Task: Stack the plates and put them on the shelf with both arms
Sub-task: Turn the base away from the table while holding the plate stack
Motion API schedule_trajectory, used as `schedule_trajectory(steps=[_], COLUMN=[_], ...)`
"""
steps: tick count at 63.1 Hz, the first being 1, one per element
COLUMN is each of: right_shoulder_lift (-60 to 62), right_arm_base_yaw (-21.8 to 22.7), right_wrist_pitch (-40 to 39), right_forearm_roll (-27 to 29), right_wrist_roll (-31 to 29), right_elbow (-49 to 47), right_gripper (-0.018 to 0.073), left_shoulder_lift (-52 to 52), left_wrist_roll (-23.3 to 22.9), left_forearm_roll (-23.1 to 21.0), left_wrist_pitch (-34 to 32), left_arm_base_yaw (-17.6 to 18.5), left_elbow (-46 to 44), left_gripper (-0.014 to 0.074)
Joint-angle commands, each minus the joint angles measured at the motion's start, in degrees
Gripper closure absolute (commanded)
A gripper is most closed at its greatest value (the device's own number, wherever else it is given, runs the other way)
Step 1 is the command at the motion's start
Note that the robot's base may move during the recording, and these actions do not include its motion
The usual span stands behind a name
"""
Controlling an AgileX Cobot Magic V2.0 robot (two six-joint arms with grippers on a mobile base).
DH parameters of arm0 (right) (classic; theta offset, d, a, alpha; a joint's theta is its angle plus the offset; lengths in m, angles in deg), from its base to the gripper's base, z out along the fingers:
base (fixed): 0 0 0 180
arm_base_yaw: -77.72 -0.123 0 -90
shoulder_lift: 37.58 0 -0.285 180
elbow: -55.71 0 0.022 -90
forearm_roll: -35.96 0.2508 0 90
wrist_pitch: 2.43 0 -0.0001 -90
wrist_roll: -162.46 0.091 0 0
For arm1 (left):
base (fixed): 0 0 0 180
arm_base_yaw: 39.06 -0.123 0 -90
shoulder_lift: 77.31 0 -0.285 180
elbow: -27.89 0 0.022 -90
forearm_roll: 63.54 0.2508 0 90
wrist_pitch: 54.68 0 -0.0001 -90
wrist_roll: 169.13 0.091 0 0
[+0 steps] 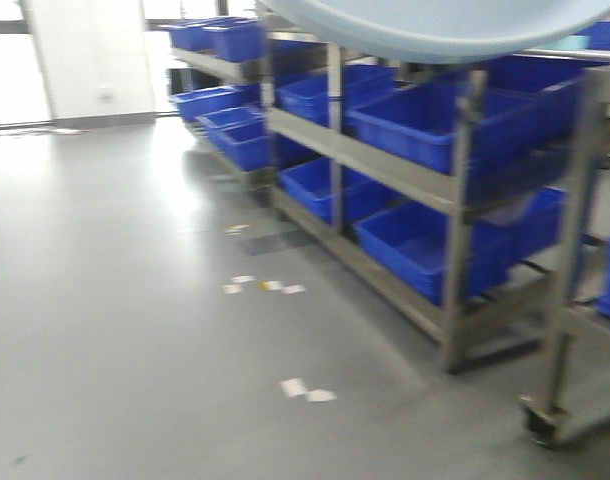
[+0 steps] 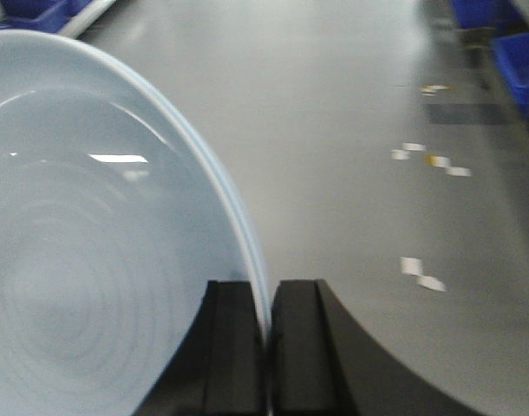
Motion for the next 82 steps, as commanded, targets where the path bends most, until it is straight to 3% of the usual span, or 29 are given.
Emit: schedule_trajectory(steps=[1,82], right_shoulder_lift=[0.36,0.36], right_arm_base_yaw=[0.1,0.1], right_wrist_pitch=[-5.5,-5.44], right_forearm_roll=[0.89,0.89], right_wrist_roll=[-0.16,-0.16], right_elbow=[-1.75,-1.75], right_gripper=[0.051,0.051], left_shoulder_lift=[-0.4,-0.4], left_wrist_roll=[-0.6,-0.6], left_forearm_roll=[0.98,0.98], left_wrist_pitch=[-4.53,-4.53], left_arm_base_yaw=[0.44,0.44], left_elbow=[-1.68,-1.68], left_gripper=[0.0513,0.0513])
